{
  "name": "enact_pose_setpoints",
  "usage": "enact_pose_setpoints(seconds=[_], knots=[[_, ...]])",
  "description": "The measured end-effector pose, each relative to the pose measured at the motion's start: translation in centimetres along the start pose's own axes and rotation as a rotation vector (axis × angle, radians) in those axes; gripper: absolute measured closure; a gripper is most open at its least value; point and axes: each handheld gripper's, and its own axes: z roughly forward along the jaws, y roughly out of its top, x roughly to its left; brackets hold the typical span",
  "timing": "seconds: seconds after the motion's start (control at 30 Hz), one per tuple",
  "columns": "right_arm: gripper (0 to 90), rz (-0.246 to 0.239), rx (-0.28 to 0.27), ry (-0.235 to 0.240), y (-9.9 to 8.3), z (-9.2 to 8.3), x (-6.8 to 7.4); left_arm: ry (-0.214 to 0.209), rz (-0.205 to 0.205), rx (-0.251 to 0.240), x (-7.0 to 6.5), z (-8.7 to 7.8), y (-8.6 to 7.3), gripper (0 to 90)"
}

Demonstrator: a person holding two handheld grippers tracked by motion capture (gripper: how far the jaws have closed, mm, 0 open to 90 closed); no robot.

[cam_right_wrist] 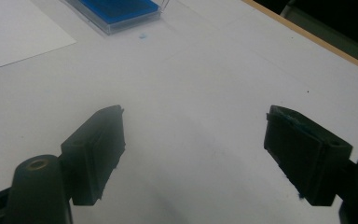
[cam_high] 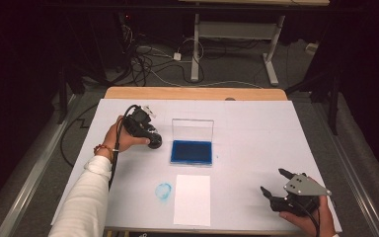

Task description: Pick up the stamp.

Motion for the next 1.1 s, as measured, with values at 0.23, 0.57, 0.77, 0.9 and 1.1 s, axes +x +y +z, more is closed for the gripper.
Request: enact_pose_setpoints(seconds=[0.23,0.57,0.77,0.9,1.1], knots=[[20.6,0.003,0.003,0.005,0.0,0.0,0.1,0.008,0.031,0.011,-0.4,0.0,0.2,54.1],[20.8,-0.004,-0.002,0.007,0.4,0.3,0.2,0.043,0.029,-0.024,-1.0,-0.3,-0.3,54.6],[21.0,0.009,0.004,0.011,0.0,0.4,0.1,0.089,0.038,-0.126,-1.9,-1.2,-1.4,54.7],[21.0,0.008,0.006,0.011,0.0,0.4,0.3,0.104,0.05,-0.178,-2.8,-2.1,-1.9,54.8],[20.9,0.007,0.005,0.01,0.0,0.3,0.4,0.113,0.079,-0.247,-4.3,-3.4,-2.9,54.8]])
